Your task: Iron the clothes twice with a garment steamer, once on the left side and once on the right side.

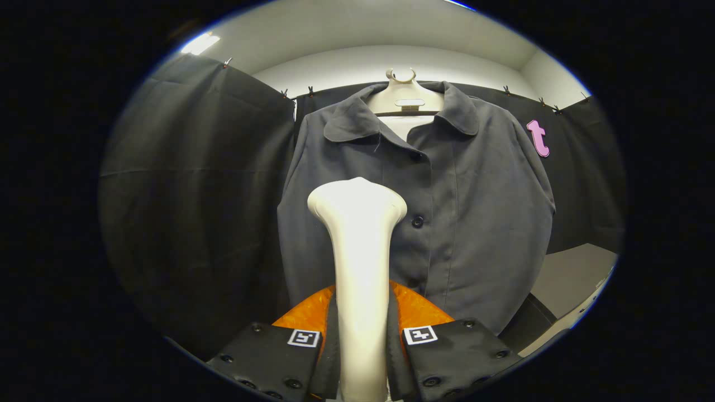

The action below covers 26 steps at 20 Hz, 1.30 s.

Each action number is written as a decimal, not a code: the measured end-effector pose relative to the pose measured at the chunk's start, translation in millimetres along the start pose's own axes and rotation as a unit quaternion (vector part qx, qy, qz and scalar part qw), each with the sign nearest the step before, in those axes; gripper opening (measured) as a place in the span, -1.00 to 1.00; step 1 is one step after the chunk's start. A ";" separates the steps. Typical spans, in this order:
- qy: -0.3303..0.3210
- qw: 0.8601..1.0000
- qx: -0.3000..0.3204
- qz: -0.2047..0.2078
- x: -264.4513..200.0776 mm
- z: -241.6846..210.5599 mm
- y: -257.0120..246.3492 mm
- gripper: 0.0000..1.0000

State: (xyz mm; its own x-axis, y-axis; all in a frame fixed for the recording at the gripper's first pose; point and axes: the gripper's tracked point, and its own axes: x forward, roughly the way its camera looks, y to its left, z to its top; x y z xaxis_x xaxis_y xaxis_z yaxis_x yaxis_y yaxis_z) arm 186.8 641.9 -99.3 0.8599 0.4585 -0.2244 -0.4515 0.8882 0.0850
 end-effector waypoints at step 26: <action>0.165 0.986 -0.014 0.021 -33.4 -175.7 17.8 -0.18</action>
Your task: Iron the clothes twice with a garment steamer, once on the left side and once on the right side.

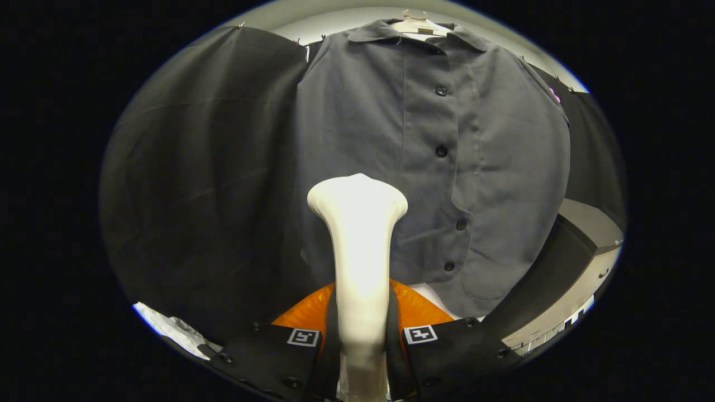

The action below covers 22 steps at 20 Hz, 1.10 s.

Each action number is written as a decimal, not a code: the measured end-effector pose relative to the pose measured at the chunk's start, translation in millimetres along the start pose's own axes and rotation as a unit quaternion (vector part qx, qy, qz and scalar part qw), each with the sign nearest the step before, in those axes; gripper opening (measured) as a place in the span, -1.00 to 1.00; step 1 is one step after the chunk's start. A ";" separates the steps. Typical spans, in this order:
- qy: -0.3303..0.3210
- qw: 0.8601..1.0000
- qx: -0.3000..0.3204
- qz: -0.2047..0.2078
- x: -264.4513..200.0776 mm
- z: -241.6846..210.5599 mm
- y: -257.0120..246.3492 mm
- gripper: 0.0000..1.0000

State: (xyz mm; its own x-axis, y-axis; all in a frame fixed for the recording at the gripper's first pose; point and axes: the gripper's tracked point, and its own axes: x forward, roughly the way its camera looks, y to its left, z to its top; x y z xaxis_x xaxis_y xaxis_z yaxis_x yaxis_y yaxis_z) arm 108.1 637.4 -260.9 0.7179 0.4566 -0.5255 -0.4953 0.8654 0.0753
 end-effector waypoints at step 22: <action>-0.014 1.000 -0.004 0.016 -83.8 -13.9 -1.4 -0.18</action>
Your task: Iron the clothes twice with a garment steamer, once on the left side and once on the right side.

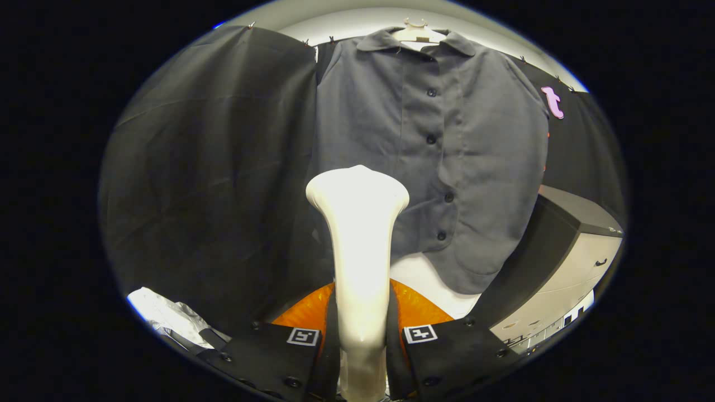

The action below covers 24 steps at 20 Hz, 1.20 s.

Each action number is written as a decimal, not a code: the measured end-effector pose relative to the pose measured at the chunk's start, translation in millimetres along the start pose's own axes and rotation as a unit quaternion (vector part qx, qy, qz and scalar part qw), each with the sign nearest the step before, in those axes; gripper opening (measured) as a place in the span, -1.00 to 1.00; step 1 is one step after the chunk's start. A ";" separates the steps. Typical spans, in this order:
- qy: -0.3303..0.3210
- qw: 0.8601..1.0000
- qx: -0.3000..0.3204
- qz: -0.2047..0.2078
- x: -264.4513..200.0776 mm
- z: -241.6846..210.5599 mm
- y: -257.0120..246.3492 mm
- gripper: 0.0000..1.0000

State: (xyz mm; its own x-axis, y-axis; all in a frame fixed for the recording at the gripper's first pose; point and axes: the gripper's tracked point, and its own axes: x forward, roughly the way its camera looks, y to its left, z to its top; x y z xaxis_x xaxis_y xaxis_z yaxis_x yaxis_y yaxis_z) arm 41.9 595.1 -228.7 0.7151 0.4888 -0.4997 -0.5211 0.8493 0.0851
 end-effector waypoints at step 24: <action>-0.194 0.977 0.028 -0.086 -174.2 135.5 -137.7 -0.18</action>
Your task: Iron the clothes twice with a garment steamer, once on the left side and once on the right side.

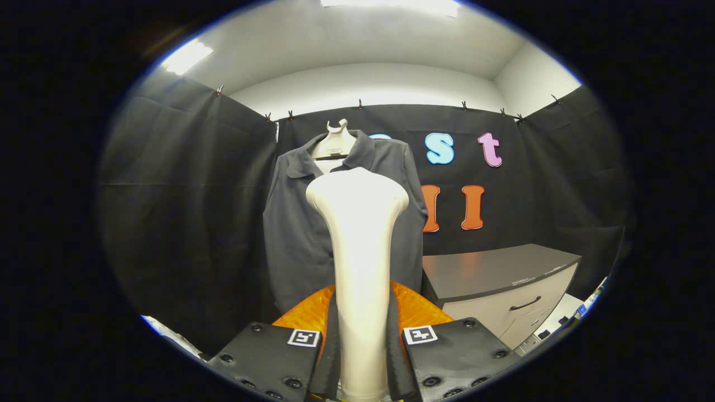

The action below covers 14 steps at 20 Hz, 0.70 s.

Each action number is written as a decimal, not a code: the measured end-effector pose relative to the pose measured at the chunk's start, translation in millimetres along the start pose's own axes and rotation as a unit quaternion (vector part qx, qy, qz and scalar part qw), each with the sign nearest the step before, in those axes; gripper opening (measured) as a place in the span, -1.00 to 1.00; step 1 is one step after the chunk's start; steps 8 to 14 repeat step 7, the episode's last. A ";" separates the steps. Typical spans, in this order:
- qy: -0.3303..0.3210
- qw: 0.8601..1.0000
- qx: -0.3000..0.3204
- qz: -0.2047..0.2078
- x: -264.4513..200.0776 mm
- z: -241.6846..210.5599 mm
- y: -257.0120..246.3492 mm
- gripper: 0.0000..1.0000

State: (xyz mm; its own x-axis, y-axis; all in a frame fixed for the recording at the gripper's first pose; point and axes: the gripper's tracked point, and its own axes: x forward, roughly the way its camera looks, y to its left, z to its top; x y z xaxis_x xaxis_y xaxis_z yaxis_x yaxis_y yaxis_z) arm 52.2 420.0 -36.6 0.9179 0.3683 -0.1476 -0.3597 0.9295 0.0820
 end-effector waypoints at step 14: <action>-0.010 1.000 -0.005 -0.014 -40.2 20.6 -67.2 -0.19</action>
